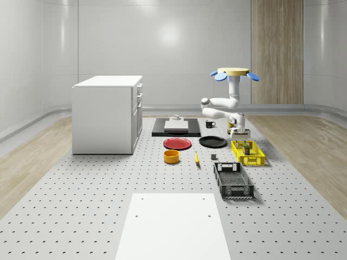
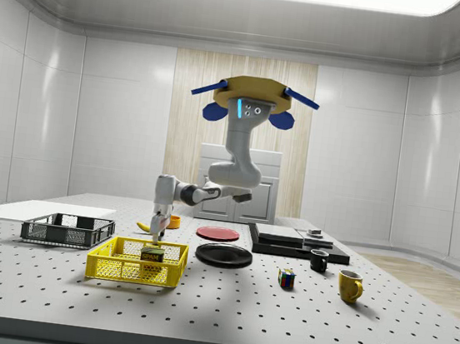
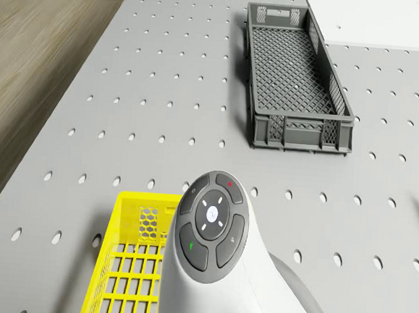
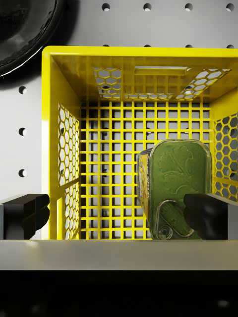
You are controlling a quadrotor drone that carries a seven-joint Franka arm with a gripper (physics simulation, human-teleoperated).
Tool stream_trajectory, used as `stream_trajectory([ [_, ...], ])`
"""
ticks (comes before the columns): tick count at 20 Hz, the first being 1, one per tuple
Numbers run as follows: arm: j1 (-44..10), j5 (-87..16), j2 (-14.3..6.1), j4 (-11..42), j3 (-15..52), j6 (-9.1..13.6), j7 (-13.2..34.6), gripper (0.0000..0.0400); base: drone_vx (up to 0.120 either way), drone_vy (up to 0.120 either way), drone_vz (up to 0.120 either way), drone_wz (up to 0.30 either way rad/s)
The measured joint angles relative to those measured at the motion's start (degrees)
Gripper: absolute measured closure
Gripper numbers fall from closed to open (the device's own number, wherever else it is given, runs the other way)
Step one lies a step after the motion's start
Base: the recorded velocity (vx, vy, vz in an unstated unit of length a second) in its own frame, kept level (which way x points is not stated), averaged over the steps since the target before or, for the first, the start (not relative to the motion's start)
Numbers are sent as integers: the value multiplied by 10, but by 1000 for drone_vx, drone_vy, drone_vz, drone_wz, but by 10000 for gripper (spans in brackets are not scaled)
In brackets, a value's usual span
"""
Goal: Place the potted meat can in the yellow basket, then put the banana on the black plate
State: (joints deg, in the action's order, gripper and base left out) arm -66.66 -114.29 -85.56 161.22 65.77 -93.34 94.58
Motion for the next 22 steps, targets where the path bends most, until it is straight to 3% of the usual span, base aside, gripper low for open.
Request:
stream_trajectory([
  [8, 1, -1, 2, 0, 0, 1, -1, 0, 0, -120, 0, 0],
  [13, 1, -1, 3, 0, 0, 2, -1, 0, 112, -120, 0, 0],
  [22, 2, -2, 4, 0, -1, 4, -2, 0, 0, -120, 0, 0],
])
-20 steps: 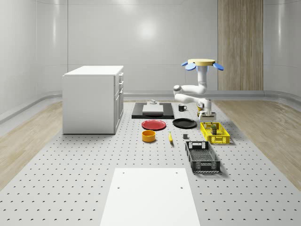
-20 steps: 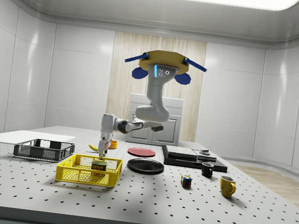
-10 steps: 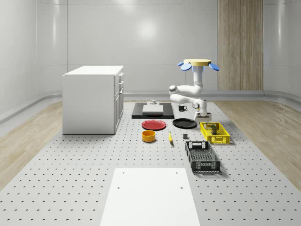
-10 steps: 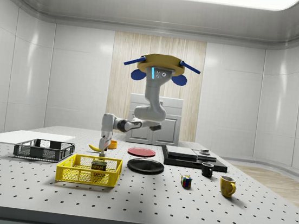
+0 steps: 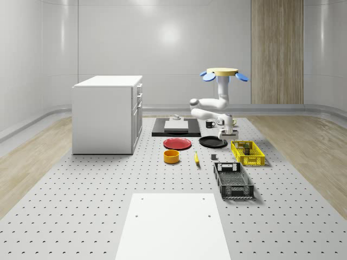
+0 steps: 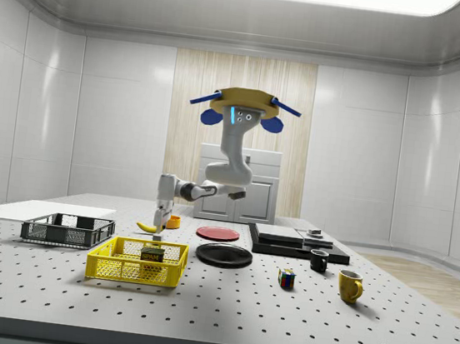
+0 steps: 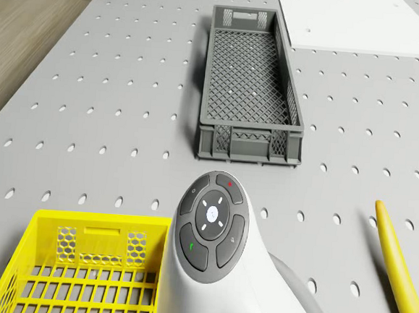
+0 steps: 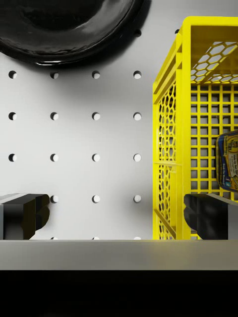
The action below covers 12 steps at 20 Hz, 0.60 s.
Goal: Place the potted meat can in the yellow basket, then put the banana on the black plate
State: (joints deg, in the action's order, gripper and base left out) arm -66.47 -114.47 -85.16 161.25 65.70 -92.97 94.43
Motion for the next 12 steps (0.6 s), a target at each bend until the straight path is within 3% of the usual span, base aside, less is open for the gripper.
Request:
stream_trajectory([
  [12, 1, -1, 2, 0, 0, 2, -1, 0, 0, -120, 0, 0],
])
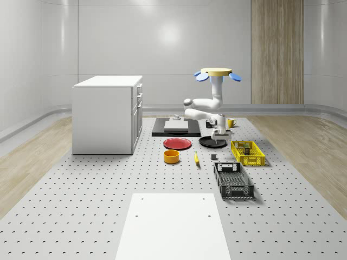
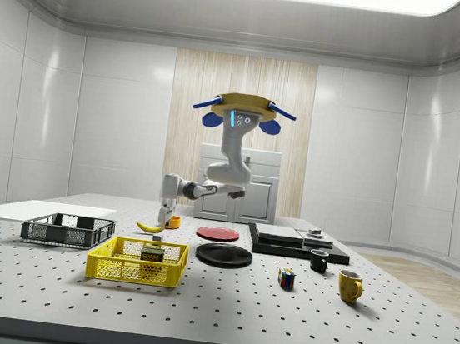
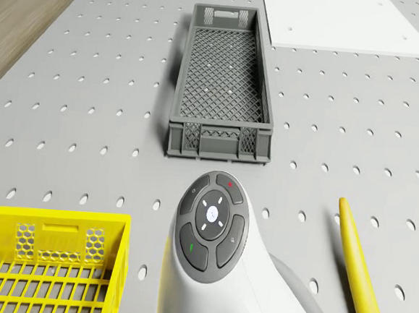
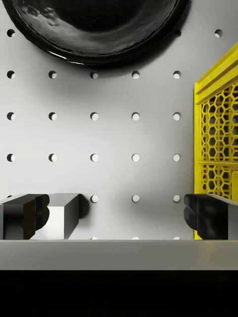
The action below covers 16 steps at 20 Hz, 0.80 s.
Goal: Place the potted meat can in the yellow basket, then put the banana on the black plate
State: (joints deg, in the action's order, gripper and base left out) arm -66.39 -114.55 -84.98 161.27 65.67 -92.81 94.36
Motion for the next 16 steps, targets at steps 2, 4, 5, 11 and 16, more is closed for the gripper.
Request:
stream_trajectory([
  [2, 0, 0, 0, 0, 0, 0, 0, 0, 0, -120, 0, 0],
  [4, 0, 0, 1, 0, 0, 0, 0, 0, 100, -120, 0, 0],
  [5, 0, 0, 1, 0, 0, 1, 0, 0, 120, -120, 0, 0],
  [11, 1, -1, 1, 0, 0, 1, 0, 0, 120, -120, 0, 0],
  [16, 1, -1, 2, 0, 0, 2, -1, 0, 96, -120, 0, 0],
])
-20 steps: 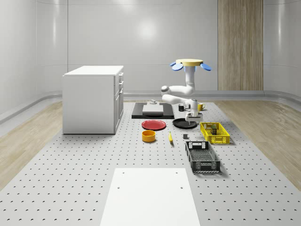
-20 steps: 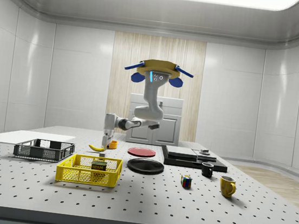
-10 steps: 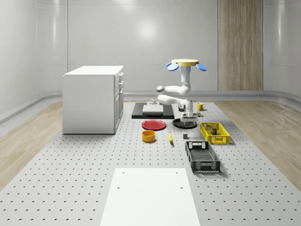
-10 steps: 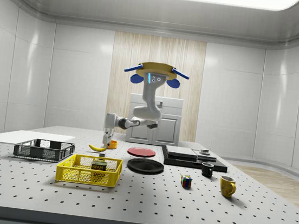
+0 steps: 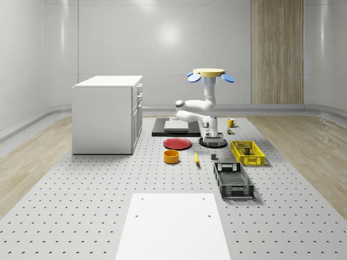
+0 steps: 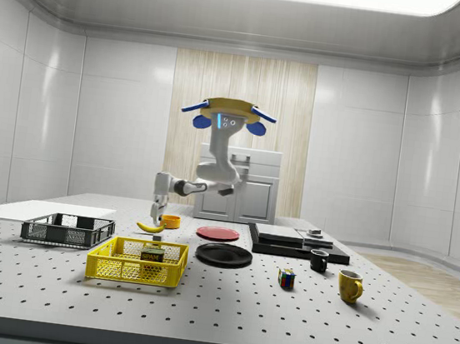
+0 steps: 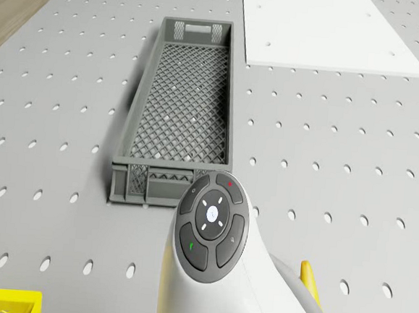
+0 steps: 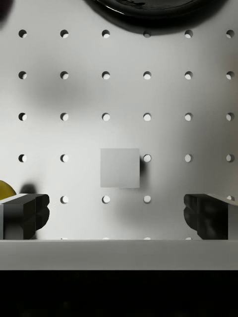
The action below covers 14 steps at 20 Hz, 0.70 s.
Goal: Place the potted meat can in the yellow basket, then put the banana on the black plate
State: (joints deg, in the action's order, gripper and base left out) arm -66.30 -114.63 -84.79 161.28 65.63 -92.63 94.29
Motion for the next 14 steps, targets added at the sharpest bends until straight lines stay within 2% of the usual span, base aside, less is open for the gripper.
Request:
stream_trajectory([
  [4, 0, 0, 0, 0, 0, 0, 0, 0, 0, -120, 0, 0],
  [8, 0, 0, 1, 0, 0, 1, 0, 0, 110, -120, 0, 0],
  [12, 1, -1, 1, 0, 0, 1, 0, 0, 10, -120, 0, 0],
  [14, 1, -1, 1, 0, 0, 1, -1, 0, 80, -120, 0, 0],
])
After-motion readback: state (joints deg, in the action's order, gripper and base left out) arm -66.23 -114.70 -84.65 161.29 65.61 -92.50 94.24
